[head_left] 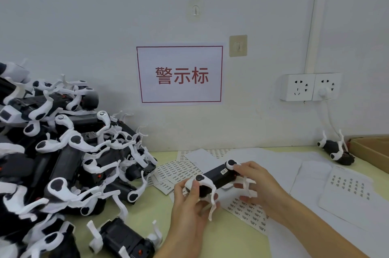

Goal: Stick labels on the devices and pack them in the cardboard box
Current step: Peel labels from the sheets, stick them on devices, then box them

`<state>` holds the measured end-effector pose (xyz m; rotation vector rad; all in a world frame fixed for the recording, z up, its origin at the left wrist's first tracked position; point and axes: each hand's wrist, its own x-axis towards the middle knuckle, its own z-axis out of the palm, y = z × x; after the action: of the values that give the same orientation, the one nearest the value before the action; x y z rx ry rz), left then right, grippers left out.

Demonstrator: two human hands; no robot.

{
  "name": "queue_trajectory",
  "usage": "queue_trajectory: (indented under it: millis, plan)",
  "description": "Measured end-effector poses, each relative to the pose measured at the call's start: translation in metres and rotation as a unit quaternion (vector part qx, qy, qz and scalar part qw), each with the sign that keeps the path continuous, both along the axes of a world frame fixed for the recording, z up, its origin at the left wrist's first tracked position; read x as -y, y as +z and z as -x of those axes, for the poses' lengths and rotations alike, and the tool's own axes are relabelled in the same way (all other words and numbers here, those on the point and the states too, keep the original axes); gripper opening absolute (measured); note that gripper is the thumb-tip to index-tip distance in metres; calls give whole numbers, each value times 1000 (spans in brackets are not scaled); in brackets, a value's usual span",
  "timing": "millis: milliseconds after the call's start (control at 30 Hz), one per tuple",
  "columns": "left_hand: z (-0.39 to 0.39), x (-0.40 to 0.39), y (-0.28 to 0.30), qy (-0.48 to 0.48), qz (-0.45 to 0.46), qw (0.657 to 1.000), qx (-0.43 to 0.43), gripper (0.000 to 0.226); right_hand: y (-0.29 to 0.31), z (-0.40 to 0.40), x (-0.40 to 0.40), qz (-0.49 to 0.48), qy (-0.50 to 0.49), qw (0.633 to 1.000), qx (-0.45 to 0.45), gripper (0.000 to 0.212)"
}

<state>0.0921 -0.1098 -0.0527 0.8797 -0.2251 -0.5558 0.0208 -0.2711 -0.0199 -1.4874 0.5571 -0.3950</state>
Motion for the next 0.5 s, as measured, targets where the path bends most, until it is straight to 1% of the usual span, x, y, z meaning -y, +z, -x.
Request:
queue_trajectory:
  millis: [67,133,233,333,400,500]
  plan:
    - [0,-1,1,-3,9,1000,-4,32,4,4,4,-13,23,1000,7,46]
    - [1,-1,2,-12,13,1000,0,39,7,6,6,-27,43,999,12,50]
    - [1,-1,3,-7,14,1000,-1,38,12,8,4,-56,79,994,44,39]
    - [0,0,3,-4,21,1000,-3,33,13,11,6,-51,120,989,66,49]
    - [0,0,4,-3,24,1000,0,34,13,12,8,-49,143,986,68,51]
    - [0,0,1,-3,21,1000,8,38,14,14,11,-60,165,982,67,38]
